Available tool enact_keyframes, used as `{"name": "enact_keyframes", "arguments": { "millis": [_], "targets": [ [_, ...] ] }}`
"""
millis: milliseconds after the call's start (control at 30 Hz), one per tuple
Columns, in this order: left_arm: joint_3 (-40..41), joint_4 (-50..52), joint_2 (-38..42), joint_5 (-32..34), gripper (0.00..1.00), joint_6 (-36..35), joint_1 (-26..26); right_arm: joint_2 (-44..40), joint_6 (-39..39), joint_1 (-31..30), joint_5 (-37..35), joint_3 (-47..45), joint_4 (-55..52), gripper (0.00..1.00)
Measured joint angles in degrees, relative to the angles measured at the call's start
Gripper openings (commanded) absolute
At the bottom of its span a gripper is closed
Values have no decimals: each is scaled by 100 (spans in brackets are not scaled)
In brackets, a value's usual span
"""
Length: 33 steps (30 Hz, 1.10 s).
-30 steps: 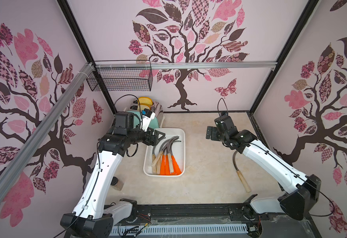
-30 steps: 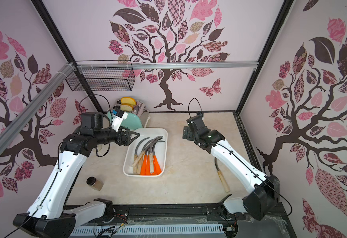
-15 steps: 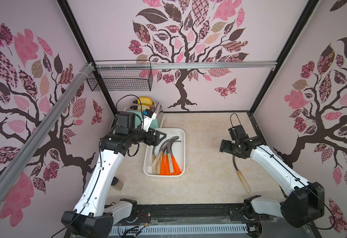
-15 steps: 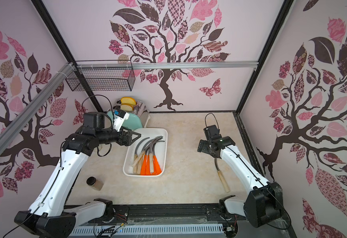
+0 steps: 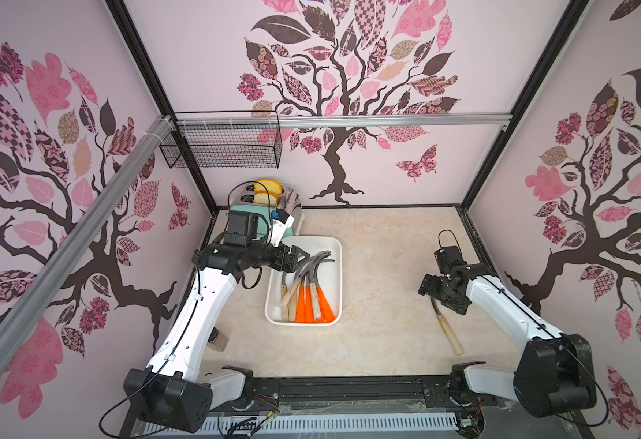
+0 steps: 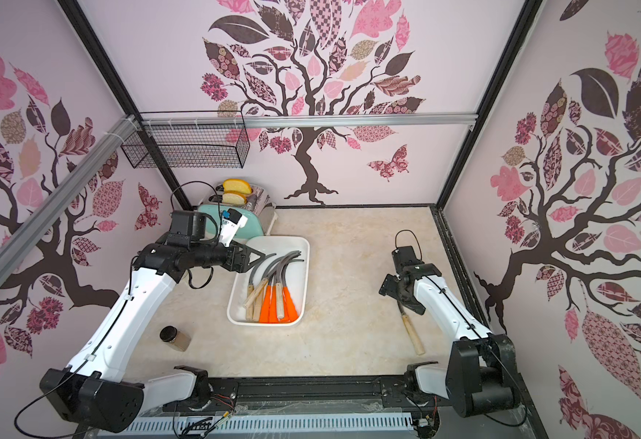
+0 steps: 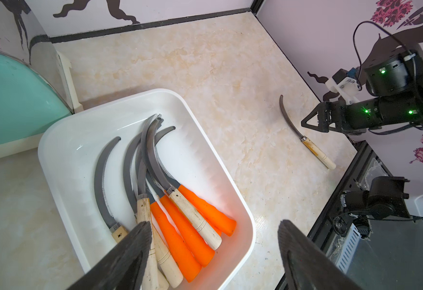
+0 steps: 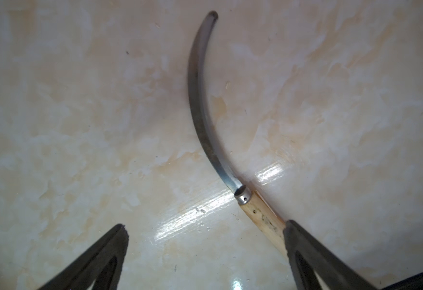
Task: Put small sickles into storage boxes
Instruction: Pick up the sickle at the center of the board.
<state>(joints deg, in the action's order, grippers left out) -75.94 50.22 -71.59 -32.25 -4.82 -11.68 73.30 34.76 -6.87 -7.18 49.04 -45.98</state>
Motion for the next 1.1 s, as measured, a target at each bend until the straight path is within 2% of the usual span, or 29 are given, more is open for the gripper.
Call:
{"name": "enact_keyframes", "arguments": {
  "millis": [300,700,1100],
  "targets": [
    [4,81,0,-39,84,-125,0,140,116,31,155,-345,94,100],
    [4,197,9,-175,84,-138,0,597,232,140,155,-334,227,99],
    [4,214,20,-170,84,-140,0,623,122,376,282,-595,509,99]
  ]
}}
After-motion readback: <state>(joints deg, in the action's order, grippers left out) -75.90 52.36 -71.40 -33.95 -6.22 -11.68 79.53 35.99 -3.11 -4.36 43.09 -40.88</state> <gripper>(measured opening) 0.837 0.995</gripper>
